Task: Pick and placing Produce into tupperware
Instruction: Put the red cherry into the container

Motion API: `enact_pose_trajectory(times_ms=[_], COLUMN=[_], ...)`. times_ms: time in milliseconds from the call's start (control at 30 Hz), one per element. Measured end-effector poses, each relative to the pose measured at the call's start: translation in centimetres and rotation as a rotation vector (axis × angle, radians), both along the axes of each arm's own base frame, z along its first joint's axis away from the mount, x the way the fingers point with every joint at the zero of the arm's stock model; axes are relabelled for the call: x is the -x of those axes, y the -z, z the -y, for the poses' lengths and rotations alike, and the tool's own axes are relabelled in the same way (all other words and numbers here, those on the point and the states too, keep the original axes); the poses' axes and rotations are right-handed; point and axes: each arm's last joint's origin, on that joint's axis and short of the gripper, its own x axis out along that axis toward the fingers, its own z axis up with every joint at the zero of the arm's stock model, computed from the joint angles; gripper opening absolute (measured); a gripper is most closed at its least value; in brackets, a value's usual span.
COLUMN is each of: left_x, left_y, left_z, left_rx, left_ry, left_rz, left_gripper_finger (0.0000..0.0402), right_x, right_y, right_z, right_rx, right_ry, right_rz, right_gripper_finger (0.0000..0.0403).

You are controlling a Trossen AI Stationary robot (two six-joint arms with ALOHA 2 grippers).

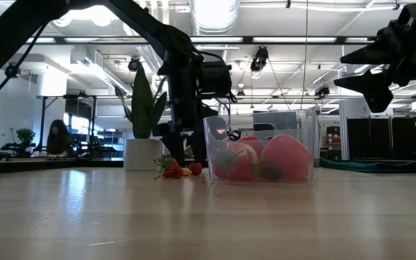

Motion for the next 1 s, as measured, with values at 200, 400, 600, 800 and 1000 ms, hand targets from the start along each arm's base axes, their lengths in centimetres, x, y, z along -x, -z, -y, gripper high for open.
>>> enact_pose_trajectory(times_ms=[200, 400, 600, 800, 1000], left_x=[-0.17, -0.56, -0.56, -0.52, -0.48], left_y=[0.13, 0.02, 0.03, 0.04, 0.06], left_z=[-0.04, -0.13, -0.07, -0.05, -0.04], left_rx=[-0.002, -0.006, 0.014, 0.016, 0.017], left_ry=[0.001, 0.003, 0.008, 0.007, 0.008], left_rz=[0.012, 0.056, 0.059, 0.055, 0.051], left_gripper_finger=[0.0256, 0.0222, 0.0203, 0.0201, 0.0201], right_x=[0.00, 0.00, 0.00, 0.00, 0.00], right_y=[0.00, 0.00, 0.00, 0.00, 0.00], right_z=[0.00, 0.00, 0.00, 0.00, 0.00], right_rx=[0.000, 0.000, 0.000, 0.000, 0.000], right_ry=[0.000, 0.000, 0.000, 0.000, 0.000], right_rz=[0.000, 0.000, 0.000, 0.000, 0.000], right_gripper_finger=[0.0226, 0.0226, 0.0226, 0.0226, 0.0226])
